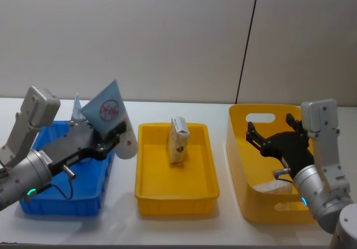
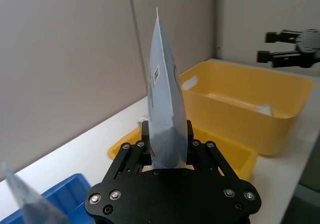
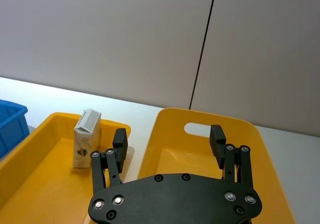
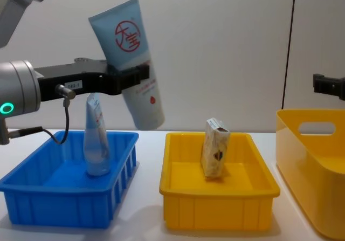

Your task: Bimanual collaborative sorting of washing and personal care products

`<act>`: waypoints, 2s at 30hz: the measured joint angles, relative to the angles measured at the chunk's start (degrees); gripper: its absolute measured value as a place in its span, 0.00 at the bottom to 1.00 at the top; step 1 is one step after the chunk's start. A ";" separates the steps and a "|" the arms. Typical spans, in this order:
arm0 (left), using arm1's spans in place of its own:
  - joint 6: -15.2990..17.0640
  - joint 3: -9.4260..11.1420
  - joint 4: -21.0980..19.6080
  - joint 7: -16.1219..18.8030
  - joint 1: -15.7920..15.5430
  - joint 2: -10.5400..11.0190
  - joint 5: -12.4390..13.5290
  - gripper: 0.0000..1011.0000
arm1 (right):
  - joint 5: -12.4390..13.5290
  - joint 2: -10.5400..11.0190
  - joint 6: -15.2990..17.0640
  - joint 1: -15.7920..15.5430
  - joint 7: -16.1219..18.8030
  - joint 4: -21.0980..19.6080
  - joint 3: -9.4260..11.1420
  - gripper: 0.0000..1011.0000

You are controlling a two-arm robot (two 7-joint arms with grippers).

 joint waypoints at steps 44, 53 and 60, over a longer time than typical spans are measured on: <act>-15.89 10.46 7.11 -30.50 -9.80 0.96 -4.53 0.30 | 0.00 0.00 0.00 0.00 0.00 0.00 0.00 0.99; -15.62 11.72 8.74 -27.69 -10.78 -0.72 -2.61 0.30 | 0.00 0.00 0.00 0.00 0.00 0.00 0.00 0.99; -15.09 12.33 10.42 -25.53 -11.76 -1.98 -1.59 0.30 | 0.00 0.00 0.00 0.00 0.00 0.00 0.00 0.99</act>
